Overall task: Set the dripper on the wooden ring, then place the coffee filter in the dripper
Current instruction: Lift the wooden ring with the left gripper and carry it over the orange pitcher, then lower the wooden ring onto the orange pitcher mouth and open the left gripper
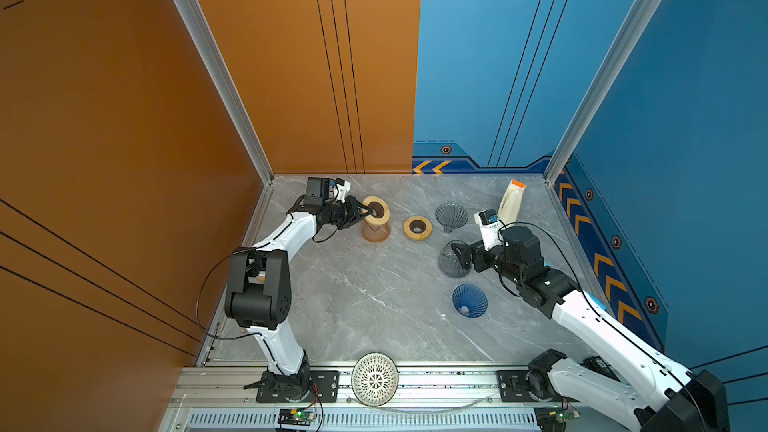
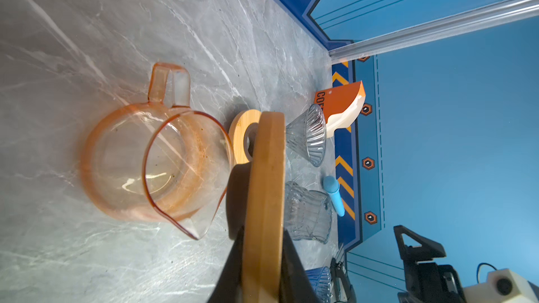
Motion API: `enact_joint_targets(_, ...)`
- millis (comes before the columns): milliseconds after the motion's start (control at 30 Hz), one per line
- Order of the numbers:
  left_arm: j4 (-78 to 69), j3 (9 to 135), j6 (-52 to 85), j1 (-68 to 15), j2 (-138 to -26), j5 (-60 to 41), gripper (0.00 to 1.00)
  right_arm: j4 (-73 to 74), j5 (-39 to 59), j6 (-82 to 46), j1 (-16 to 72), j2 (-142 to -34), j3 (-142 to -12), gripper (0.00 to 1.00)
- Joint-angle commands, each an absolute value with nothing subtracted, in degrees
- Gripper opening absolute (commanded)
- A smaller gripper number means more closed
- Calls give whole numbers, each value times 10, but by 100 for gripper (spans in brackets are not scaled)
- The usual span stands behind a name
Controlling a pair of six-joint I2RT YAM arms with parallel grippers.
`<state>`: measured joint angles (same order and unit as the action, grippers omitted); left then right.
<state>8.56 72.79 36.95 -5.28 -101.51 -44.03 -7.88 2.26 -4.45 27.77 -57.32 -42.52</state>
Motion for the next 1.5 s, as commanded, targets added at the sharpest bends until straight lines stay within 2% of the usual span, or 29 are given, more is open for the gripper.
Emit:
enact_joint_targets(0,35,723,385,-49,-1023,-467,0,-76,7,-42,281,-573,-427,100)
enact_joint_targets(500,-59,697,439,-26,-1070,-488,3,-72,-6,-21,284,-595,-438,100)
enact_joint_targets(1467,-113,672,480,-22,-1098,-526,5,-74,-11,-15,287,-600,-441,100)
